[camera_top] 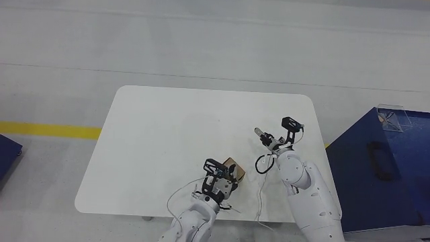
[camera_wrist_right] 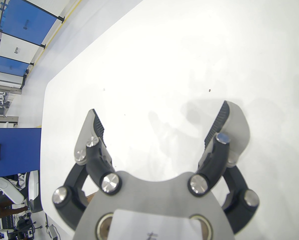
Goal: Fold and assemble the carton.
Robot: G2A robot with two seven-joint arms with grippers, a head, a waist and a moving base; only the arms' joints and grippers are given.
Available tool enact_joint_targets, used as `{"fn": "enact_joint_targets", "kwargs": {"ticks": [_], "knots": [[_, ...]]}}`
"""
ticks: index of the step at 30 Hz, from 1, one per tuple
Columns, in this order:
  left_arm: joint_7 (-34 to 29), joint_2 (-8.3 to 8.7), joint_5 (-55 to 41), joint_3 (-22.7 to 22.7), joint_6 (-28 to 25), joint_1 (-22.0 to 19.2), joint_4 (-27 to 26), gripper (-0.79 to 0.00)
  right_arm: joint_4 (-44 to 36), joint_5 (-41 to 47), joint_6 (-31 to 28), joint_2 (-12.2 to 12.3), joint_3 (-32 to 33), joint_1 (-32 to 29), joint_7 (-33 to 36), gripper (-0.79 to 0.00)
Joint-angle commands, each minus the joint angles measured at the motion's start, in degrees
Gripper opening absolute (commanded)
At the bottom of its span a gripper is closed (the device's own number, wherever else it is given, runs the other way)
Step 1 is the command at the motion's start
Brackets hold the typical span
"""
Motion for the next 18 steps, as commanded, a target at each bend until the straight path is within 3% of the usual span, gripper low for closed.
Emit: {"fn": "enact_joint_targets", "kwargs": {"ticks": [1, 6, 14, 15, 16, 18], "knots": [[-2.42, -0.01, 0.81, 0.11, 0.83, -0.46, 1.16, -0.785, 0.00, 0.00, 0.00, 0.00, 0.00, 0.00, 0.00, 0.000], [1.93, -0.47, -0.14, 0.61, 3.11, -0.10, 0.21, -0.785, 0.00, 0.00, 0.00, 0.00, 0.00, 0.00, 0.00, 0.000], [25.59, -0.15, -3.15, -1.63, 3.41, 6.83, -7.64, -0.785, 0.00, 0.00, 0.00, 0.00, 0.00, 0.00, 0.00, 0.000], [26.27, -0.16, -3.48, -1.68, 3.44, 7.09, -7.80, -0.068, 0.00, 0.00, 0.00, 0.00, 0.00, 0.00, 0.00, 0.000], [24.36, -0.16, -2.98, -1.56, 3.35, 6.55, -7.58, -0.785, 0.00, 0.00, 0.00, 0.00, 0.00, 0.00, 0.00, 0.000], [26.70, -0.16, -3.55, -1.71, 3.40, 7.17, -7.88, -0.775, 0.00, 0.00, 0.00, 0.00, 0.00, 0.00, 0.00, -0.001]]}}
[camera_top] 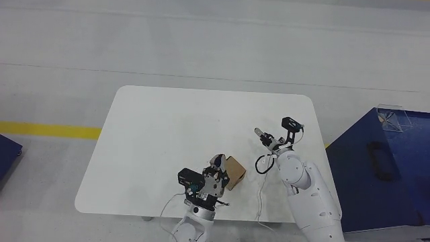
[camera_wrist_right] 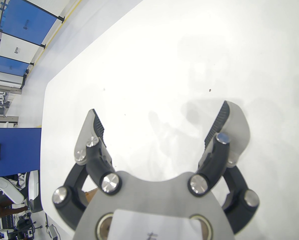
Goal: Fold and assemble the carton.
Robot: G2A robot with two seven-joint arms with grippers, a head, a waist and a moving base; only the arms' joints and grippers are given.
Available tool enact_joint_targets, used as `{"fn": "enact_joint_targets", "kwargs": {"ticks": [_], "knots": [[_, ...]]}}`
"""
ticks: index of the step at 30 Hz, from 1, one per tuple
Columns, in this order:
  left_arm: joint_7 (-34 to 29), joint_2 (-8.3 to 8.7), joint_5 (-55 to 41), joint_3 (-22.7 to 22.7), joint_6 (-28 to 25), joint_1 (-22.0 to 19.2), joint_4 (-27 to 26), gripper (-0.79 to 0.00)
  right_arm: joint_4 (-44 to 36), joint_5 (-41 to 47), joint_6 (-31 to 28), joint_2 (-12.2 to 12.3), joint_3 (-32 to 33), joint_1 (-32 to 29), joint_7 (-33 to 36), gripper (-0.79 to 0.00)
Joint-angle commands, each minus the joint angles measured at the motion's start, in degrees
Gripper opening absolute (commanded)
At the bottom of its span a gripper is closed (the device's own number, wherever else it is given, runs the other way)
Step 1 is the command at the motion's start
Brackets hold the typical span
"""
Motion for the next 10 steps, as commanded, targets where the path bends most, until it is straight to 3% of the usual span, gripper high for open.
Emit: {"fn": "enact_joint_targets", "kwargs": {"ticks": [1, 6, 10], "knots": [[0.00, 0.00, 0.00, 0.00, 0.00, 0.00, 0.00, -0.761, 0.00, 0.00, 0.00, 0.00, 0.00, 0.00, 0.00, -0.001], [-0.35, 0.00, 0.07, 0.02, 0.02, -0.07, 0.05, -0.433, 0.00, 0.00, 0.00, 0.00, 0.00, 0.00, 0.00, -0.001], [-0.34, 0.00, 0.07, 0.02, 0.01, -0.07, 0.05, -0.219, 0.00, 0.00, 0.00, 0.00, 0.00, 0.00, 0.00, -0.001]]}}
